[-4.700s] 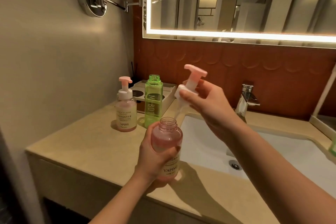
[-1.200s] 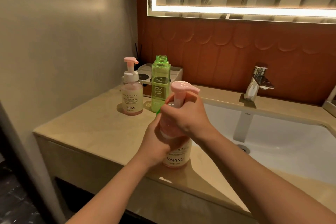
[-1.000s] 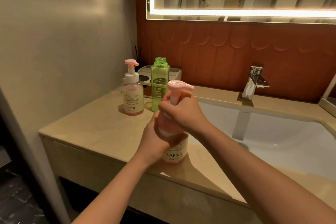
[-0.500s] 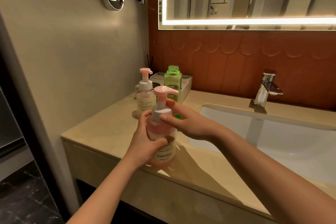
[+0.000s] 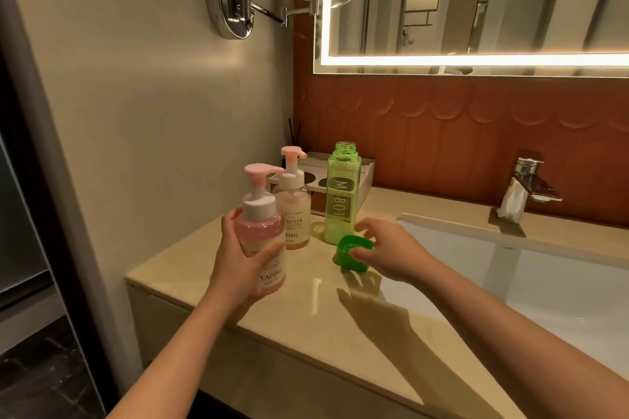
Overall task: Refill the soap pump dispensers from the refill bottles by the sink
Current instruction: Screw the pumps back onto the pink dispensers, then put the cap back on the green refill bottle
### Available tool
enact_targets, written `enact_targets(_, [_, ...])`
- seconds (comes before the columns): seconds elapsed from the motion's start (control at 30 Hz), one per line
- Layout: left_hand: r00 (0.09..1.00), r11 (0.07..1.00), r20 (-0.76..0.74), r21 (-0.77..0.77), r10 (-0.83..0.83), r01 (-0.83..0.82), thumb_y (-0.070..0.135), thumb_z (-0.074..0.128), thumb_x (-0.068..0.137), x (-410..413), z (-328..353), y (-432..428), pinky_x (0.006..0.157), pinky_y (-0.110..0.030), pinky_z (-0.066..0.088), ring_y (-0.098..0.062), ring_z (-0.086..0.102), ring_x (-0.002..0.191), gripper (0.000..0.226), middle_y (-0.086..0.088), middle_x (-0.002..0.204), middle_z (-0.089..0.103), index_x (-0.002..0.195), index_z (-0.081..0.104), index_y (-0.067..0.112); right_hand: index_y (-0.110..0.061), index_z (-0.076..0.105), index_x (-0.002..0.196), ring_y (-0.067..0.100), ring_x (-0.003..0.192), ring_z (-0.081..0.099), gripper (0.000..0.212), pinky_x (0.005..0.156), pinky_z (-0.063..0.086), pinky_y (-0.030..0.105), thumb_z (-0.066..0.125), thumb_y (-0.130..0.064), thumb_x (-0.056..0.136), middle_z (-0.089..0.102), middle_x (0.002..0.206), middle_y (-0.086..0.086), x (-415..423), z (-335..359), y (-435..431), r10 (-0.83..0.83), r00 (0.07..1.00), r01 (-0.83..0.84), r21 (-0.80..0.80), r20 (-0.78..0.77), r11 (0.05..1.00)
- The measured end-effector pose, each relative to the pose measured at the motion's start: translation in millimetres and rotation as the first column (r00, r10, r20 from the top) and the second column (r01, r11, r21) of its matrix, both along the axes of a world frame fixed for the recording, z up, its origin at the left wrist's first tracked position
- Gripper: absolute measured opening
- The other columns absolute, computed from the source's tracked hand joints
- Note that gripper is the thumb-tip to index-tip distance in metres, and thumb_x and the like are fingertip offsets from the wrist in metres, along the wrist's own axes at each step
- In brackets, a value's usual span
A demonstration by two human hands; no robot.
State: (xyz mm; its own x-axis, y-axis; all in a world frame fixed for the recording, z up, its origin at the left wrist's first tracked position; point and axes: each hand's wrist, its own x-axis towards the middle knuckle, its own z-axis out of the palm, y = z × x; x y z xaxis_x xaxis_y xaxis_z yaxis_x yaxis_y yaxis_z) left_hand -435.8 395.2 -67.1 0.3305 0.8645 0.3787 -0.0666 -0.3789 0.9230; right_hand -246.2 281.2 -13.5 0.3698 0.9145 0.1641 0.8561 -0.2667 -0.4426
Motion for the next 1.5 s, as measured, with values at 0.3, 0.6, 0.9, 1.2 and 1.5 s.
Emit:
enact_targets(0.3, [0.992,0.994,-0.052,-0.010,0.112,-0.112,0.015,0.072,0.077,0,-1,59,0.099,-0.047,0.041,-0.025,0.048,0.120,0.080,-0.004,0.135,0.045,0.136,0.021,0.027,-0.022,0.031,0.140,0.020,0.115,0.048,0.078,0.091,0.049,0.031,0.072,-0.040,0.076,0.046,0.134,0.005,27,-33,30,-0.092,0.995,0.094,-0.143,0.026,0.985])
enact_targets(0.6, [0.986,0.986,-0.039,-0.019,0.163,-0.164,0.012,0.070,0.080,18,-1,91,0.092,-0.039,0.042,-0.023,0.049,0.116,0.077,-0.006,0.133,0.046,0.138,0.020,0.022,-0.027,0.026,0.141,0.018,0.117,0.049,0.083,0.094,0.049,0.034,0.073,-0.043,0.075,0.048,0.134,0.000,36,-51,50,-0.085,0.996,0.085,-0.145,0.008,0.986])
enact_targets(0.9, [0.937,0.952,-0.173,0.009,0.302,-0.306,0.037,0.074,0.074,21,3,91,0.108,-0.052,0.029,-0.028,0.027,0.136,0.100,-0.008,0.147,0.025,0.145,0.005,0.023,-0.024,0.039,0.112,0.010,0.095,0.052,0.059,0.065,0.049,0.015,0.080,-0.025,0.070,0.049,0.106,-0.007,36,-18,20,-0.006,0.940,0.042,0.100,-0.340,0.994])
enact_targets(1.2, [0.933,0.788,0.075,0.514,0.352,-0.338,0.046,0.065,0.072,66,30,-3,0.093,-0.028,0.034,-0.013,0.035,0.110,0.062,0.004,0.116,0.034,0.120,0.042,0.013,-0.023,0.042,0.122,0.015,0.095,0.055,0.062,0.064,0.047,0.018,0.077,-0.022,0.071,0.052,0.110,0.004,56,6,-32,0.076,0.813,0.117,0.291,-0.577,0.950])
enact_targets(1.5, [0.983,0.953,-0.166,0.303,0.083,-0.029,0.034,0.075,0.074,148,54,-12,0.114,-0.043,0.015,-0.020,0.006,0.142,0.108,0.001,0.155,-0.002,0.146,-0.005,0.026,-0.016,0.051,0.118,0.021,0.100,0.059,0.053,0.072,0.048,0.027,0.073,-0.028,0.071,0.059,0.111,0.009,82,23,-70,0.026,0.665,0.210,0.221,-0.747,0.952])
